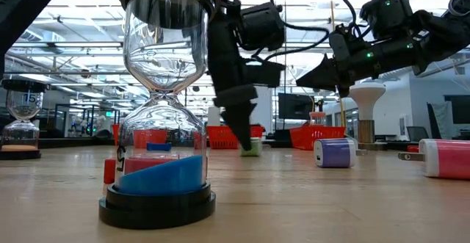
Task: Pick & Place Office items
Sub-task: Put the green charger adapter into the left red bin
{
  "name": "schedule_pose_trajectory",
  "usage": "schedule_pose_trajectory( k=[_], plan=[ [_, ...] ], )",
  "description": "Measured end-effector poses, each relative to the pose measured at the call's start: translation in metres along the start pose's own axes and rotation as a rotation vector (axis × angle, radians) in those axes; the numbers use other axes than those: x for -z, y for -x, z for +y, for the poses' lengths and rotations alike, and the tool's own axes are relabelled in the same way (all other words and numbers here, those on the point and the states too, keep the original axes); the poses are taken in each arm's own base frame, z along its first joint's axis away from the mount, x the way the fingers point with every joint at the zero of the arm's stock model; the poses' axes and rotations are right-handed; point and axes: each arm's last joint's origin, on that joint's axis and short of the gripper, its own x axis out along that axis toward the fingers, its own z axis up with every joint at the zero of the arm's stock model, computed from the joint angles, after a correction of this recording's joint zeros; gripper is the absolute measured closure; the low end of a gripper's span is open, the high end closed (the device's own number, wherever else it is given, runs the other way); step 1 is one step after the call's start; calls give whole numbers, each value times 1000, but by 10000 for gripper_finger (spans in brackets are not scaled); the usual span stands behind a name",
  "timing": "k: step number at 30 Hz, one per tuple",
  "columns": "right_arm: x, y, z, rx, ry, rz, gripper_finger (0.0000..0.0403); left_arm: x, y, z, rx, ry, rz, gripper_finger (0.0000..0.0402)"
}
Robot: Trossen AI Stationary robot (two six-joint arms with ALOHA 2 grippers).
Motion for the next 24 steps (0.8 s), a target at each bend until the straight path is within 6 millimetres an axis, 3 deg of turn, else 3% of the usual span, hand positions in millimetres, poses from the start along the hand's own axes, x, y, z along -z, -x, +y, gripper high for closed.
schedule_pose_trajectory(
  k=[8,12,18,24],
  plan=[
    [0,0,0,0,0,0,399,9,24,-6,28,119,59,205],
    [0,0,0,0,0,0,399,10,19,-7,60,199,79,176],
    [0,0,0,0,0,1,399,-4,22,-8,117,258,-57,128],
    [0,0,0,0,0,1,399,-5,22,-8,115,278,-73,111]
  ],
)
